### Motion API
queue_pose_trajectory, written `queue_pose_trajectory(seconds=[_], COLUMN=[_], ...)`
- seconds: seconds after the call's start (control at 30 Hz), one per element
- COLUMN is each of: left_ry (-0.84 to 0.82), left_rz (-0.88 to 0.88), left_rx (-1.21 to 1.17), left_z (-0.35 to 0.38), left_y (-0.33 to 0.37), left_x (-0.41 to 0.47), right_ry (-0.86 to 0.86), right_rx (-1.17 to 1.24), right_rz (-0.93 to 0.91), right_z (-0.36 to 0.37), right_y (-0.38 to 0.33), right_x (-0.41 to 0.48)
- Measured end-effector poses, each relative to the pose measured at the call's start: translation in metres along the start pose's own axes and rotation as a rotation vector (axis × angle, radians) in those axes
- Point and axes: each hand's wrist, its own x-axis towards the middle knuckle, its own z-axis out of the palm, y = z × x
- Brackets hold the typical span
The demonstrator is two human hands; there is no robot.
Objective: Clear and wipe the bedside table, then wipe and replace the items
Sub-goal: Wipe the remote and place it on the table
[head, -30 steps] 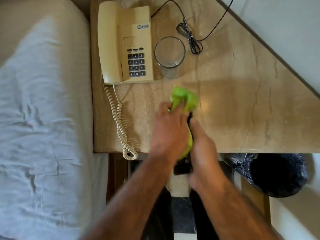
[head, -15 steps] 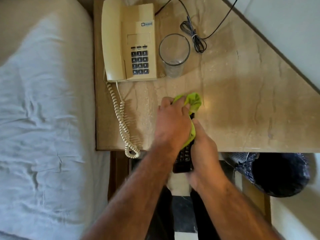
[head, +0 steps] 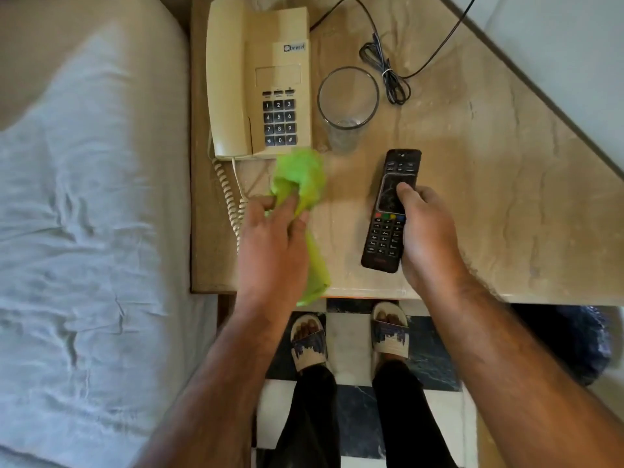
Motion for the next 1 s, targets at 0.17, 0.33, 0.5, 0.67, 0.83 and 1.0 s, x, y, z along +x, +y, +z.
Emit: queue_pose_trajectory(seconds=[0.17, 0.33, 0.5, 0.67, 0.83, 1.0], left_ry=[0.114, 0.073, 0.103, 0.060, 0.218, -0.226], left_rz=[0.145, 0.164, 0.209, 0.185, 0.286, 0.008], left_rx=[0.261, 0.377, 0.403, 0.434, 0.195, -0.049], left_z=[0.028, 0.055, 0.056, 0.050, 0.041, 0.071], left_y=[-0.028, -0.044, -0.052, -0.046, -0.058, -0.092], left_x=[0.028, 0.033, 0.035, 0.033, -0.037, -0.122], right_ry=[0.129, 0.140, 0.179, 0.210, 0.258, 0.258], right_rx=[-0.433, -0.661, -0.810, -0.963, -1.306, -1.455], right_rz=[-0.225, -0.313, -0.501, -0.650, -0.871, -0.895], right_z=[0.001, 0.004, -0.002, -0.017, -0.052, -0.063], right_y=[-0.001, -0.003, -0.003, 0.006, 0.027, 0.041], right_x=[0.015, 0.026, 0.027, 0.033, 0.044, 0.051])
